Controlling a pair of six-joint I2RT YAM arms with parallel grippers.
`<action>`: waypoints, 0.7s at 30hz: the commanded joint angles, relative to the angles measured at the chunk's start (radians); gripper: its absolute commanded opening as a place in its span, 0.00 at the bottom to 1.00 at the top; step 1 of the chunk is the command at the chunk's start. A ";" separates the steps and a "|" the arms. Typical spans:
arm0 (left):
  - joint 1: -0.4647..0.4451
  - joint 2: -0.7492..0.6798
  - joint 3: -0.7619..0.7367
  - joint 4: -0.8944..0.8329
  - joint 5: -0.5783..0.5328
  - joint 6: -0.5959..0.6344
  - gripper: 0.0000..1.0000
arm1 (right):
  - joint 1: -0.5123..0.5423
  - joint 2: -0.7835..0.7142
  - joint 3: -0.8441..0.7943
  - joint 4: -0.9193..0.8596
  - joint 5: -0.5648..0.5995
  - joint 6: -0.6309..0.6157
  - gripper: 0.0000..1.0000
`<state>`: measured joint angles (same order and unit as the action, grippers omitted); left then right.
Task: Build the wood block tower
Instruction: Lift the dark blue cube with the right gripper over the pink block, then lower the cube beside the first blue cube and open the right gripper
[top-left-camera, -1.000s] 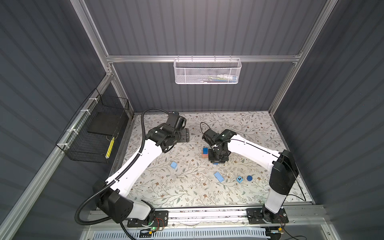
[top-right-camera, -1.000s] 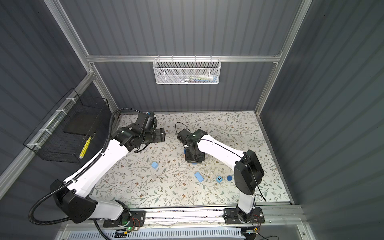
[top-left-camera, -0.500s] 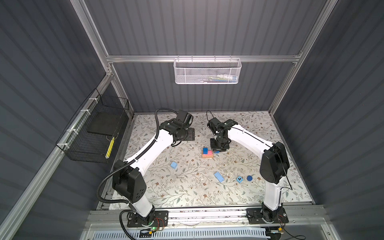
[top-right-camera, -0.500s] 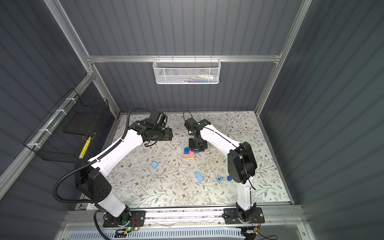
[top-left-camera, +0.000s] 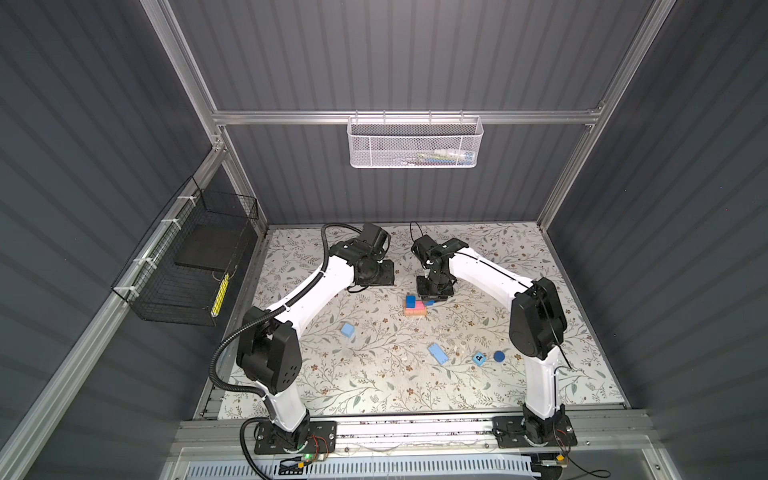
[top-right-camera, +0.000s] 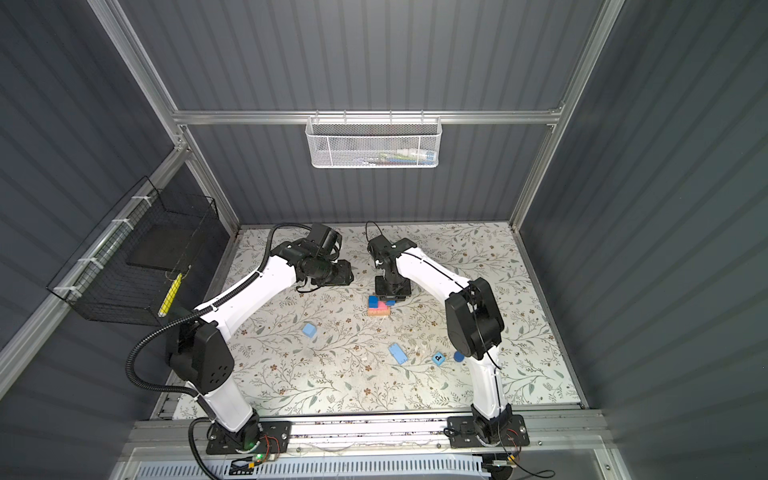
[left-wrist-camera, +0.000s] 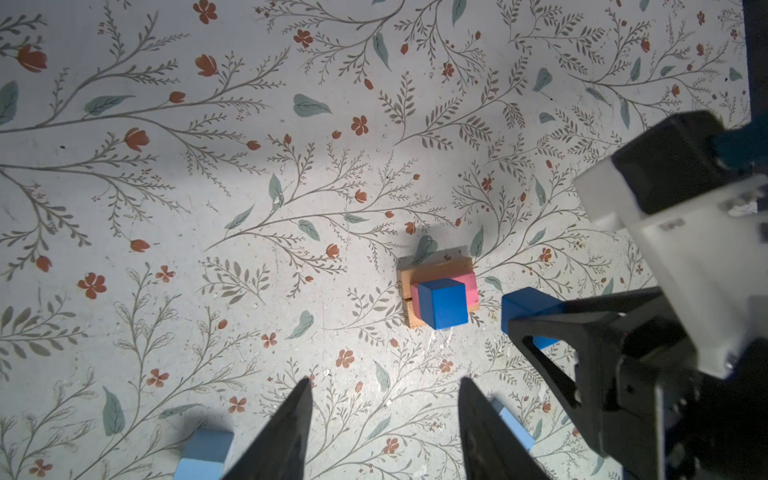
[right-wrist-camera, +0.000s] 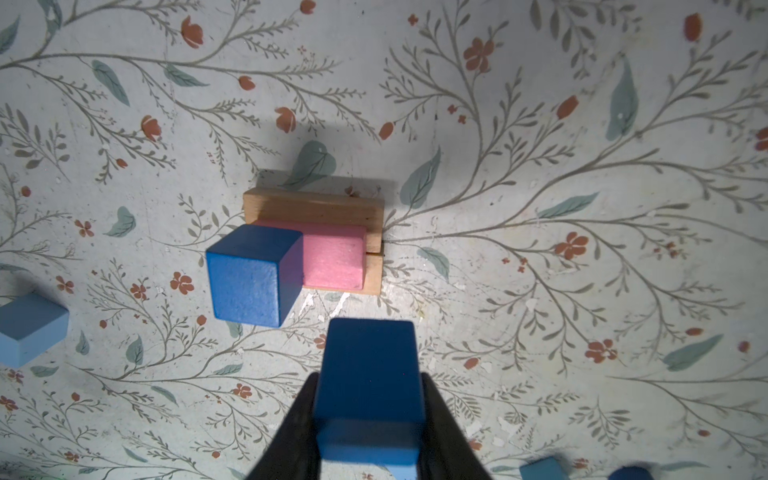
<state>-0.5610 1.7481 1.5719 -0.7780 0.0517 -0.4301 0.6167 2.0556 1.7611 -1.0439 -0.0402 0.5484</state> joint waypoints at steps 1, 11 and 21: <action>0.006 0.019 0.001 0.007 0.053 -0.005 0.53 | -0.001 0.020 0.031 0.007 -0.013 -0.006 0.23; 0.006 0.037 -0.010 0.014 0.085 -0.015 0.50 | -0.001 0.058 0.043 0.024 -0.033 -0.002 0.23; 0.006 0.045 -0.006 0.010 0.091 -0.013 0.50 | -0.001 0.079 0.047 0.033 -0.043 0.002 0.26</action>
<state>-0.5610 1.7771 1.5688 -0.7616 0.1219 -0.4374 0.6167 2.1178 1.7824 -1.0080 -0.0769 0.5491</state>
